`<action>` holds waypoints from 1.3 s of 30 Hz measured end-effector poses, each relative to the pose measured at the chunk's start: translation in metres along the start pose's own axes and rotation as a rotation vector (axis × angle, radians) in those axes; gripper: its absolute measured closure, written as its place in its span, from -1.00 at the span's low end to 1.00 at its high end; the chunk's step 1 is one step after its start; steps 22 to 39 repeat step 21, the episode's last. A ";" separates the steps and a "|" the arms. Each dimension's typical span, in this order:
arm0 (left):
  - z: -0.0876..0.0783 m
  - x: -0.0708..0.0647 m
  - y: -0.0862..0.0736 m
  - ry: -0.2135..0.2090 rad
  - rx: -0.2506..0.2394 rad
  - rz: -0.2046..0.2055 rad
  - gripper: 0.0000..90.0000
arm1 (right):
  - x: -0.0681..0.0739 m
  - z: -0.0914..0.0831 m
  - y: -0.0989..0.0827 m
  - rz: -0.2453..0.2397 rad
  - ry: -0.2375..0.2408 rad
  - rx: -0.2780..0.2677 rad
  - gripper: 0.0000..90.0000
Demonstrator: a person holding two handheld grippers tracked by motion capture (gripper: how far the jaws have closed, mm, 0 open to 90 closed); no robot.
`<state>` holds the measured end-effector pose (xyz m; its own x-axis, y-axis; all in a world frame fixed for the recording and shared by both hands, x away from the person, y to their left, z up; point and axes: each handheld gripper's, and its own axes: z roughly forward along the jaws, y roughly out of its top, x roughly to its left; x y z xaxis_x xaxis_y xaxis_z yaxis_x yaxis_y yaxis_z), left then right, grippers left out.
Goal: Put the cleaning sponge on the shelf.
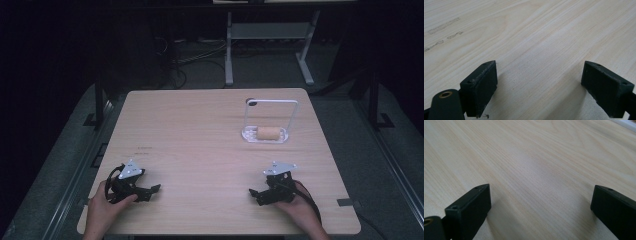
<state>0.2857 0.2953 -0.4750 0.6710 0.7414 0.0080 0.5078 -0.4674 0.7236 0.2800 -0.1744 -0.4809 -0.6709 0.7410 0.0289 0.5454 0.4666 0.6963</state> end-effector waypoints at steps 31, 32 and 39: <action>0.000 0.000 0.000 0.000 0.000 -0.001 -0.71 | 0.000 0.000 -0.002 0.005 -0.001 -0.010 -0.95; 0.000 0.000 0.000 0.000 0.000 -0.001 -0.71 | 0.000 0.000 -0.002 0.005 -0.001 -0.010 -0.95; 0.000 0.000 0.000 0.000 0.000 -0.001 -0.71 | 0.000 0.000 -0.002 0.005 -0.001 -0.010 -0.95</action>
